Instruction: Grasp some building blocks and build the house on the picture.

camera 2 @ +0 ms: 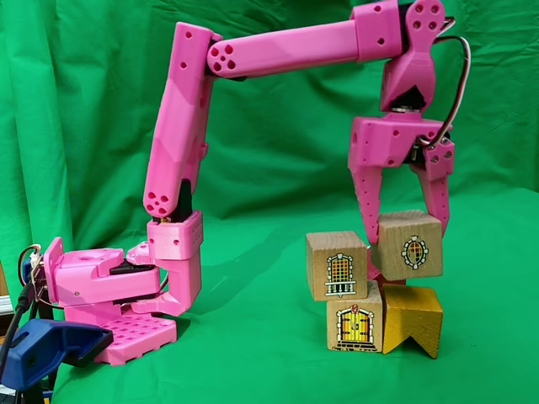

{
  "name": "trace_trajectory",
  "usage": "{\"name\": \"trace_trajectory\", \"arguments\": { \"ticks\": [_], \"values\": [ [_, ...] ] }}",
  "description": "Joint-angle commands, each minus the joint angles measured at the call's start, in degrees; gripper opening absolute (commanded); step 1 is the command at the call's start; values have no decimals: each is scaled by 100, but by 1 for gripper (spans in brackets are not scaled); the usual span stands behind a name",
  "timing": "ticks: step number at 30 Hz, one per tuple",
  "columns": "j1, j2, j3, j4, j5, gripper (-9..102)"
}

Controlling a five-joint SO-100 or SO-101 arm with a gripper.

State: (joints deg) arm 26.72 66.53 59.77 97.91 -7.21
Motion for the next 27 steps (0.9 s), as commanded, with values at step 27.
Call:
{"name": "trace_trajectory", "arguments": {
  "ticks": [27],
  "values": [
    [18,378,-246,97,-35,32]
  ]
}}
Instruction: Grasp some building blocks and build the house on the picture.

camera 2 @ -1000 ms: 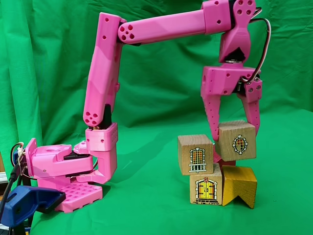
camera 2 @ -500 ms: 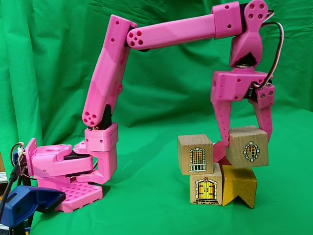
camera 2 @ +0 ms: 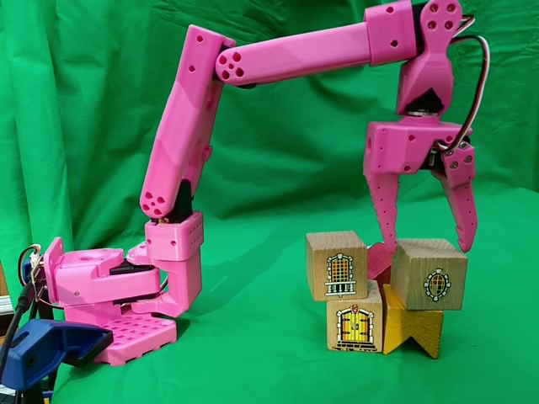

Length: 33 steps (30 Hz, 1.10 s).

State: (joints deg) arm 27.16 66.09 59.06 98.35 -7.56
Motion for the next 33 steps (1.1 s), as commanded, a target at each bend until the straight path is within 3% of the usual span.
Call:
{"name": "trace_trajectory", "arguments": {
  "ticks": [1,9,16,24,33],
  "values": [
    [-26,536,-149,70,0,32],
    [-26,1090,-158,791,0,31],
    [114,1002,-396,765,-26,31],
    [114,738,-1116,738,-35,17],
    [123,-35,-1767,-624,-35,9]
  ]
}}
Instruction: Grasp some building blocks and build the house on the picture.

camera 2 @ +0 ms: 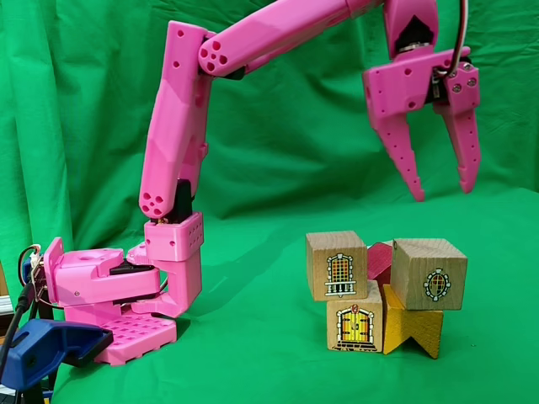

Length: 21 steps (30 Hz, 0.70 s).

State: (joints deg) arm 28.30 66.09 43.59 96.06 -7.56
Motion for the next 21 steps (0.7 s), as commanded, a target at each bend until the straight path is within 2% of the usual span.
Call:
{"name": "trace_trajectory", "arguments": {
  "ticks": [1,7,21],
  "values": [
    [9,-88,-220,-545,-35,9],
    [-53,-439,-220,-1081,-35,9],
    [-53,-1134,-220,-1397,-35,9]
  ]
}}
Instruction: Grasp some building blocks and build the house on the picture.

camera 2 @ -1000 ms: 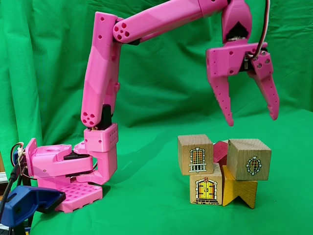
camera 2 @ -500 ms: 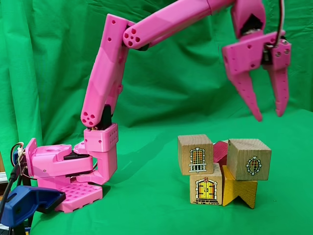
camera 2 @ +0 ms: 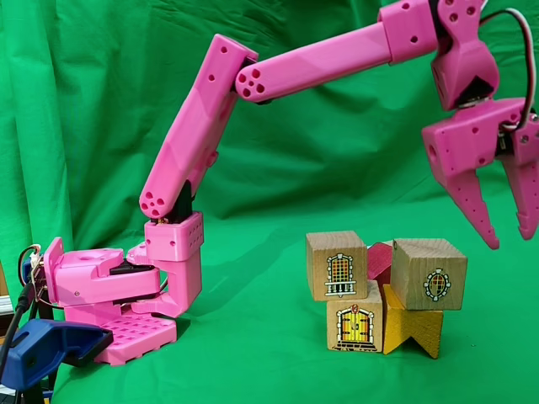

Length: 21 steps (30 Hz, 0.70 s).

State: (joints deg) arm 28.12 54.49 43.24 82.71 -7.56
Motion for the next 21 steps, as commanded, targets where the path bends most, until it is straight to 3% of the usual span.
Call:
{"name": "trace_trajectory", "arguments": {
  "ticks": [1,21],
  "values": [
    [-35,9,-185,-62,-35,9],
    [-35,9,193,97,-18,9]
  ]
}}
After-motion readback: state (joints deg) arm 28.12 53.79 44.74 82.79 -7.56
